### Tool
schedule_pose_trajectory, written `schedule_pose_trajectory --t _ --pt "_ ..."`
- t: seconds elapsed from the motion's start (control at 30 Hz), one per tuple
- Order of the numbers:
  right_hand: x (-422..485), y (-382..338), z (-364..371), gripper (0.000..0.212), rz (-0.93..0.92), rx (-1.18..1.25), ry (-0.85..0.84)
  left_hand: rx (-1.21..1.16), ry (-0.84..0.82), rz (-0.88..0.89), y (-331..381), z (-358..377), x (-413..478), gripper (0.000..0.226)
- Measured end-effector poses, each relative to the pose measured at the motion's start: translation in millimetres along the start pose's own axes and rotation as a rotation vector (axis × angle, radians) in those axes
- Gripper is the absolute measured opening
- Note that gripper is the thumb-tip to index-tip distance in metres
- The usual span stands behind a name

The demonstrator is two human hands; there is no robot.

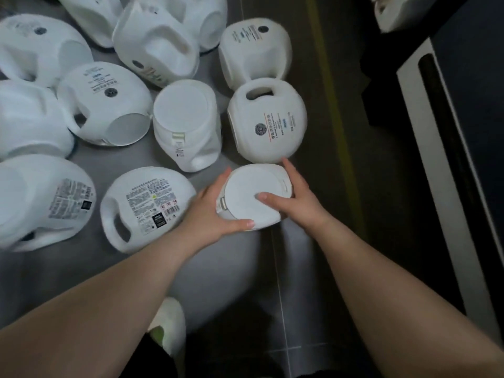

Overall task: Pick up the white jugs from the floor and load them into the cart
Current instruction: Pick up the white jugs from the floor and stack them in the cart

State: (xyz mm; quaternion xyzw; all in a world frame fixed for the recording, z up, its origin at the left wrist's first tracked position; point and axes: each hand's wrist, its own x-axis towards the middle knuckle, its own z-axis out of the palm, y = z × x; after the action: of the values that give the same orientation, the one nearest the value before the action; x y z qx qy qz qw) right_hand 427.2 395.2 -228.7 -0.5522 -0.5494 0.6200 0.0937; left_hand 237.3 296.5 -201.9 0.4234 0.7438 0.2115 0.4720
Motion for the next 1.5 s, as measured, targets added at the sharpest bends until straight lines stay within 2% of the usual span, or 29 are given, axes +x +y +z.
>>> schedule_pose_trajectory --t 0.2,0.33,0.6,0.7,0.93,1.03,1.17,1.27,1.43,1.5 --pt "-8 -14 3 0.117 0.001 0.100 0.065 -0.001 -0.041 -0.014 12 -13 8 0.121" --pt "-39 -70 -5 0.109 -0.009 0.118 0.106 -0.013 -0.060 -0.013 56 -56 -15 0.119" --pt "-150 -294 -31 0.091 -0.060 0.124 0.105 -0.067 -0.049 -0.008 218 -210 -126 0.118" --pt "-186 -382 -31 0.094 -0.110 0.045 0.072 -0.098 0.000 0.026 273 -277 -175 0.114" --pt "-257 -545 -8 0.093 -0.187 0.121 0.002 -0.154 0.167 0.081 341 -400 -267 0.113" --pt "-268 -595 7 0.094 -0.229 0.098 -0.069 -0.171 0.268 0.102 357 -434 -297 0.116" --pt "-270 -645 23 0.102 -0.292 0.062 -0.203 -0.263 0.410 0.107 366 -461 -324 0.108" --pt "-268 -673 39 0.104 -0.337 0.015 -0.347 -0.346 0.562 0.045 367 -464 -347 0.109" --pt "-285 -701 74 0.088 -0.373 -0.112 -0.651 -0.454 0.840 -0.116 367 -442 -406 0.111" --pt "-303 -706 92 0.090 -0.389 -0.180 -0.746 -0.502 0.948 -0.164 369 -429 -437 0.110"
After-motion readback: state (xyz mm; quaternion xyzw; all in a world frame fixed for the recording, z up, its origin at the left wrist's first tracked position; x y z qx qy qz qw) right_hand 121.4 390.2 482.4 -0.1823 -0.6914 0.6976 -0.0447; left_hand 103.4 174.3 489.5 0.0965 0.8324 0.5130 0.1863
